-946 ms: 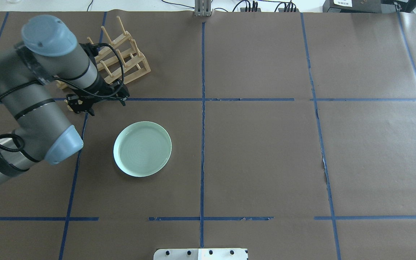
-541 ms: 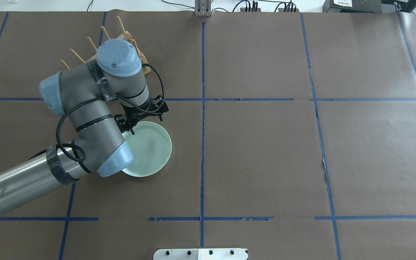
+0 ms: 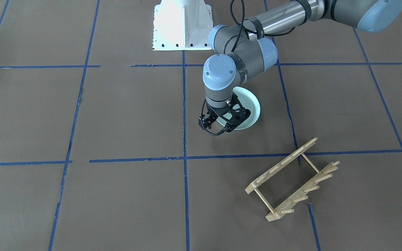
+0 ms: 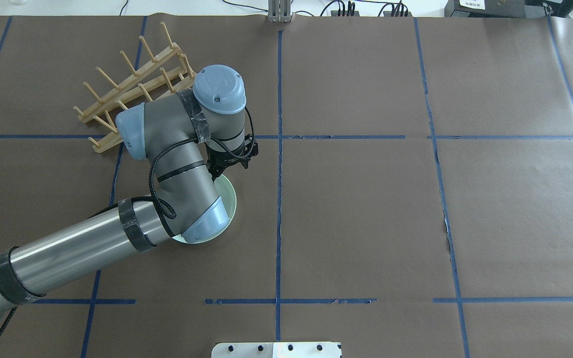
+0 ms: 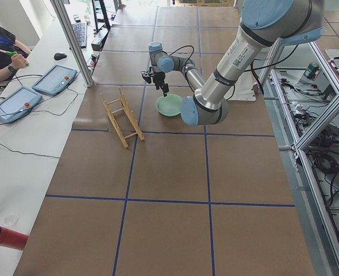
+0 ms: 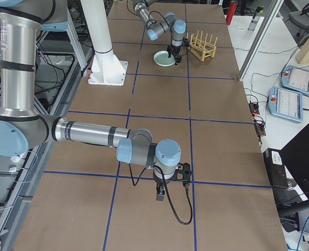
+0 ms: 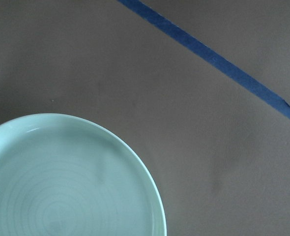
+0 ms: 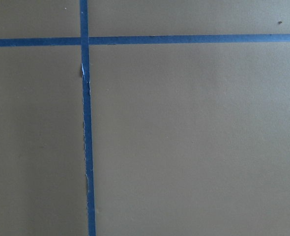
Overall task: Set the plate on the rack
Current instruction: 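Move the left gripper over the light green plate's far rim, then lower the left gripper and close it on the plate's rim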
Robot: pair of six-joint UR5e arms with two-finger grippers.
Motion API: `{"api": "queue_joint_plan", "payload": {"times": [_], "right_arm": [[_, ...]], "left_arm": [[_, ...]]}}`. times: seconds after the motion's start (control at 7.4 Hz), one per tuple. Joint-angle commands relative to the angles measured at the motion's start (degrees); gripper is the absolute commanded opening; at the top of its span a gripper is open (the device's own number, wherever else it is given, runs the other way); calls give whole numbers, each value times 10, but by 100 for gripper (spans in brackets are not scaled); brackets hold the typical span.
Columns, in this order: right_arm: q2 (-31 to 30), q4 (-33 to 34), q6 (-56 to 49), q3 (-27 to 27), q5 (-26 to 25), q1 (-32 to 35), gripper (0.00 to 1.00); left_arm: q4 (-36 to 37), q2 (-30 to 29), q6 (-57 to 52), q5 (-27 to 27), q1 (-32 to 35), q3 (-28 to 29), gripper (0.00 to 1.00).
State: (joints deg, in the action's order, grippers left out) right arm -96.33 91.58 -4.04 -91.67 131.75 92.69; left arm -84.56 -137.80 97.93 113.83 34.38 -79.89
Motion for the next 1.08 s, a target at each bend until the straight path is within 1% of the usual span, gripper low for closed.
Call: {"api": "queue_joint_plan", "payload": {"times": [0.0, 0.14, 0.41, 0.54, 0.95], "right_arm": [[0, 0, 0, 0, 0, -1, 100], [0, 0, 0, 0, 0, 0, 100], [0, 0, 0, 0, 0, 0, 100], [0, 0, 0, 0, 0, -1, 100], [0, 0, 0, 0, 0, 0, 100]], "left_arm": [[4, -1, -5, -27, -7, 8, 67], [4, 0, -8, -29, -10, 7, 57], [3, 1, -9, -29, -12, 7, 56], [3, 2, -12, -29, -12, 5, 49], [3, 4, -17, -29, -18, 5, 49]]}}
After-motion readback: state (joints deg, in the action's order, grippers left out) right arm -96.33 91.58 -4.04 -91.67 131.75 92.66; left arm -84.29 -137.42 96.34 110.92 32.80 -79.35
